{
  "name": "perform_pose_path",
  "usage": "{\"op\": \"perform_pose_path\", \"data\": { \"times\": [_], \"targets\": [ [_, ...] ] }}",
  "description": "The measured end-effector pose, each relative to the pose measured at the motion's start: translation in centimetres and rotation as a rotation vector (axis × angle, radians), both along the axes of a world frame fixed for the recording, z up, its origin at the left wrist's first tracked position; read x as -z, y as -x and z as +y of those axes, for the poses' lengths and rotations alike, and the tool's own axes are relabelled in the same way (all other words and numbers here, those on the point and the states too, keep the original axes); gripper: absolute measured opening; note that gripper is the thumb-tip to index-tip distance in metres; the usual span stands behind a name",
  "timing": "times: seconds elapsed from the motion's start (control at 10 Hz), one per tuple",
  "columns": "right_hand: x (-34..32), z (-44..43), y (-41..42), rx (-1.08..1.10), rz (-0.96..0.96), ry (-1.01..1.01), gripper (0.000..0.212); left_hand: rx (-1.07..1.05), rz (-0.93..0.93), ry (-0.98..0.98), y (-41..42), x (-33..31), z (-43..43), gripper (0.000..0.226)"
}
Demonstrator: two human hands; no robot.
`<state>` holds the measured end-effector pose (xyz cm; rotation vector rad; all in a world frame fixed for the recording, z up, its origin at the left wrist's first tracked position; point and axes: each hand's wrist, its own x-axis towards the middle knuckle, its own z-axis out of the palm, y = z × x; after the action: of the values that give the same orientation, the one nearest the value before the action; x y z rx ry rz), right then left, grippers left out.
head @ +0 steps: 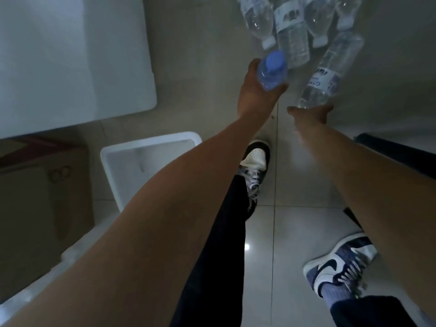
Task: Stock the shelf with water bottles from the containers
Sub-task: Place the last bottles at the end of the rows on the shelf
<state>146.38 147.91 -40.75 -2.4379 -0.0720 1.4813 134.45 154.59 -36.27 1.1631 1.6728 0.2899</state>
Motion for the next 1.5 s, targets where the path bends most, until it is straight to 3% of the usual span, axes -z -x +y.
{"op": "perform_pose_path", "data": {
  "times": [0.1, 0.3, 0.4, 0.6, 0.7, 0.8, 0.9, 1.3, 1.5],
  "targets": [
    [2.4, 0.1, -1.0, 0.100, 0.047, 0.033, 0.078, -0.066, -0.069, -0.055, -0.8, 0.0, 0.0, 0.053],
    [-0.6, 0.1, -0.2, 0.211, -0.098, -0.058, 0.048, -0.123, -0.049, -0.116, -1.4, -2.4, 0.1, 0.048],
    [-3.7, 0.4, -0.2, 0.269, -0.181, -0.147, 0.043, -0.123, -0.061, -0.129, -1.6, -4.5, 0.3, 0.051],
    [-14.9, 3.1, -4.6, 0.516, -0.204, -0.249, 0.053, -0.146, -0.138, -0.187, -3.9, -15.0, 1.8, 0.051],
    [-22.7, 2.5, -7.6, 0.297, -0.350, -0.281, 0.060, -0.126, -0.190, -0.238, -5.7, -24.0, 2.3, 0.051],
    [-27.7, 1.8, -7.9, 0.147, -0.336, -0.322, 0.059, -0.089, -0.208, -0.242, -6.7, -28.3, 2.9, 0.052],
    [-40.8, 0.7, -9.1, 0.067, -0.415, -0.424, 0.061, -0.057, -0.255, -0.270, -9.1, -39.1, 3.5, 0.052],
    [-80.5, -6.6, -20.0, 0.031, -0.740, -0.818, 0.044, 0.208, -0.446, -0.428, -20.3, -75.0, -1.7, 0.042],
    [-94.3, -15.4, -26.2, 0.090, -0.902, -0.918, 0.042, 0.422, -0.585, -0.476, -27.5, -87.4, -8.2, 0.040]
  ]
}}
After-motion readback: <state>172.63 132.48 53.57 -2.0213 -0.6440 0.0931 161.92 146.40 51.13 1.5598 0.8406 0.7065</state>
